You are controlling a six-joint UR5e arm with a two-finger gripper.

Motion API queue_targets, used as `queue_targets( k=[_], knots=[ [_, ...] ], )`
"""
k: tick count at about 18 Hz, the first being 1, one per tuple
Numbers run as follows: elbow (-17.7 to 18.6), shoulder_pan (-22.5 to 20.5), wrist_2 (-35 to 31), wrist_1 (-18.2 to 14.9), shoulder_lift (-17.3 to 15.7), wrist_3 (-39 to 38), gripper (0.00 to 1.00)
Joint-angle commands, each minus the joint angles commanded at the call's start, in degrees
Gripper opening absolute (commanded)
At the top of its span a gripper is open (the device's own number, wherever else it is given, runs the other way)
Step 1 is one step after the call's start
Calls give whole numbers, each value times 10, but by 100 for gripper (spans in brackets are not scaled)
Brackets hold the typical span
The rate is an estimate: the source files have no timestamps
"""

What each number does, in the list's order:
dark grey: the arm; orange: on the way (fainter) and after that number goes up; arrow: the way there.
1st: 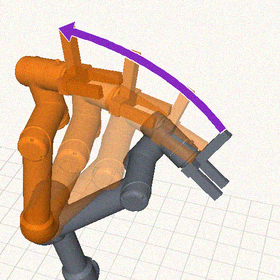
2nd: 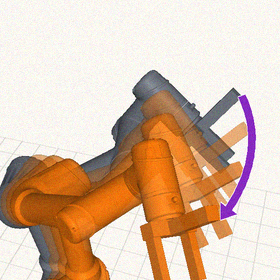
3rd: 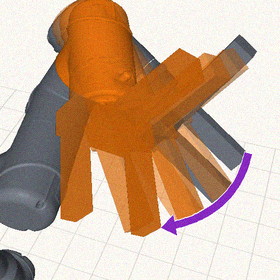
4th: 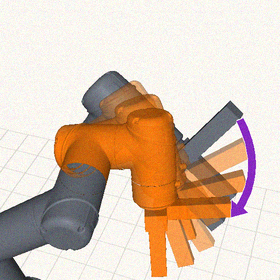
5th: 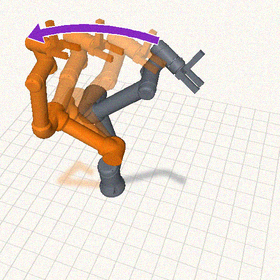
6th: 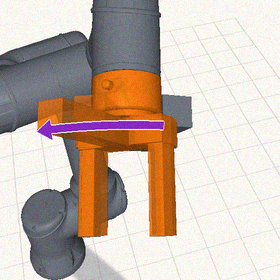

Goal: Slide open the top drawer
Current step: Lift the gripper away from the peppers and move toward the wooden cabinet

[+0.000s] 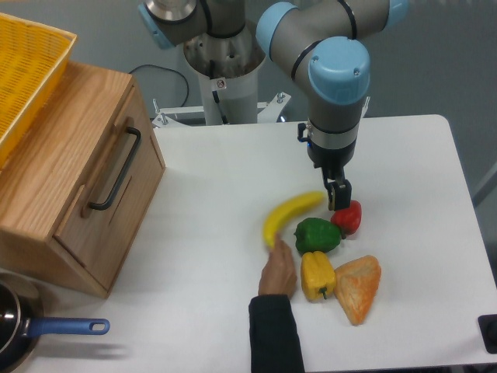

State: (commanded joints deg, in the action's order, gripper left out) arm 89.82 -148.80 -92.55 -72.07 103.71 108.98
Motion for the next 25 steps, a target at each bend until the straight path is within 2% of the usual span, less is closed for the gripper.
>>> queue_targets(
  k=[5, 10, 13, 15, 19, 25],
  knots=[
    [1, 0, -4, -2, -2, -1, 100],
    [42, -5, 2, 2, -3, -10, 100],
    [40, -1, 3, 1, -2, -19, 100],
    [30, 0, 4, 0, 2, -59, 100],
    [-5, 36, -3, -2, 19, -189, 100],
    [-11, 69, 3, -4, 25, -303, 100]
  ],
)
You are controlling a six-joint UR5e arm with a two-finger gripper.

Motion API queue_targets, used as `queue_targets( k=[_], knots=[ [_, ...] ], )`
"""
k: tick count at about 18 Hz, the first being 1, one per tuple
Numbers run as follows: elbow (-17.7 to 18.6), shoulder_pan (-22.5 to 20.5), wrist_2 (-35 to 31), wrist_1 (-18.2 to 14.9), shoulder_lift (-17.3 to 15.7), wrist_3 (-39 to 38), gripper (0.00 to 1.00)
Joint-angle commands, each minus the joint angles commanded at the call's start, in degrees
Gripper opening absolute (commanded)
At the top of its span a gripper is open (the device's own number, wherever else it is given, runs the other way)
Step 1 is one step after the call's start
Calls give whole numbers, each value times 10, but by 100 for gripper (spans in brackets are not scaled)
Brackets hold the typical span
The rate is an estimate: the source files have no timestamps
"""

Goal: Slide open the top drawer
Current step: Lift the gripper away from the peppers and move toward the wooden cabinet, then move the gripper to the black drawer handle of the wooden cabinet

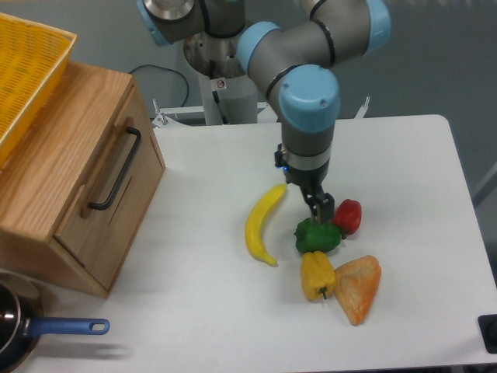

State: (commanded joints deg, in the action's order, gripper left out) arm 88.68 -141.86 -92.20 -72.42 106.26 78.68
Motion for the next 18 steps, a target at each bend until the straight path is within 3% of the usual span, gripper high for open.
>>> queue_targets(
  k=[4, 8, 11, 18],
  knots=[
    [2, 18, 28, -8, -2, -95, 100],
    [2, 25, 76, -58, -7, -183, 100],
    [3, 24, 116, -76, -18, -216, 100],
    [4, 51, 159, -86, -28, -298, 100]
  ],
)
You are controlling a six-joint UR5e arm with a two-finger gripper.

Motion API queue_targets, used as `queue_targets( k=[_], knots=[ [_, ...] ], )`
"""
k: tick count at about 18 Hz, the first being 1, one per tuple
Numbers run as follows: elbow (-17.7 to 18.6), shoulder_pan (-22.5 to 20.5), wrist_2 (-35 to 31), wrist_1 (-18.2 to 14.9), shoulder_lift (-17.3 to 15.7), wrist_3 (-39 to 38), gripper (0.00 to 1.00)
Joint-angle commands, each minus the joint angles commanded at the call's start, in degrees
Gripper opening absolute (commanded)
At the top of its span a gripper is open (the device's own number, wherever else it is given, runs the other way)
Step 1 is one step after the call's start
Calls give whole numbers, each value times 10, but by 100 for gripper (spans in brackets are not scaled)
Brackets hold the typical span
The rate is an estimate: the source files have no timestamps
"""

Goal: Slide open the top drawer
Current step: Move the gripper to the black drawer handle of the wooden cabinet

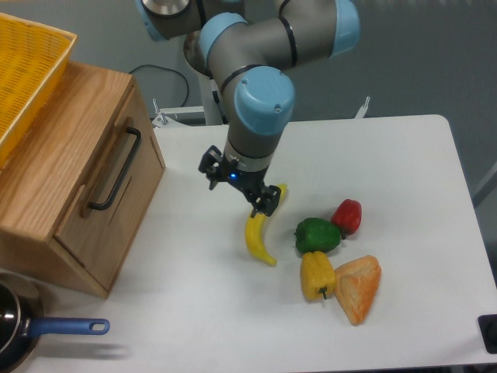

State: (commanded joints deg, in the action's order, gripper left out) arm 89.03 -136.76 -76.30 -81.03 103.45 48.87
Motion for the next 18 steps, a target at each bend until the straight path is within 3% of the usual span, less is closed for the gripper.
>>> queue_targets(
  k=[4, 18],
  knots=[
    [0, 6, 43, -26, -18, -17, 100],
    [-4, 51, 71, -28, -45, -99, 100]
  ],
)
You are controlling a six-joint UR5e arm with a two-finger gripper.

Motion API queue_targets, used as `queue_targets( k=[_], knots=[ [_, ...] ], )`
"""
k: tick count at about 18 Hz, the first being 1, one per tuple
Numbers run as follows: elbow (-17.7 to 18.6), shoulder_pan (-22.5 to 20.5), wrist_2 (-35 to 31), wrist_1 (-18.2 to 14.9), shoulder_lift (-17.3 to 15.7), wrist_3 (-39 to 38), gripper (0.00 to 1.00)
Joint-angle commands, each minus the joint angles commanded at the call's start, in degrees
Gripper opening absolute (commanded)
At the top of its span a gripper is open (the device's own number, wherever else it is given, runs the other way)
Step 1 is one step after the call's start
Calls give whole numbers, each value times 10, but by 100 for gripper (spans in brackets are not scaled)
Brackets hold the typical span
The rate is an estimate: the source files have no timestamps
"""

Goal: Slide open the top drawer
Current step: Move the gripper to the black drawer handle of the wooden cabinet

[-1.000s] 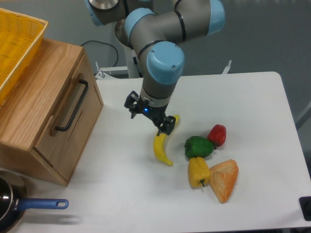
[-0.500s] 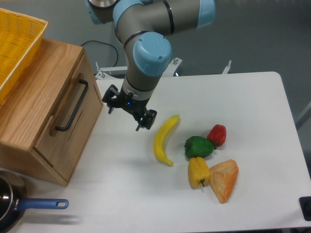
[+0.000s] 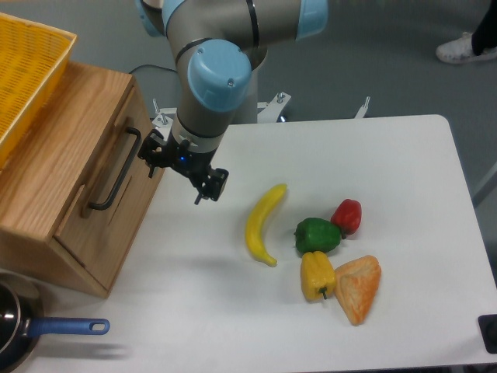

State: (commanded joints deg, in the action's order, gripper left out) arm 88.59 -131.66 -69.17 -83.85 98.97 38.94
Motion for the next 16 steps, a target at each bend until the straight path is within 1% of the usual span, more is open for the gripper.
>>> queue_targets(
  k=[9, 16],
  knots=[
    [3, 28, -2, 1, -1, -27, 100],
    [4, 30, -5, 3, 5, -28, 100]
  ],
)
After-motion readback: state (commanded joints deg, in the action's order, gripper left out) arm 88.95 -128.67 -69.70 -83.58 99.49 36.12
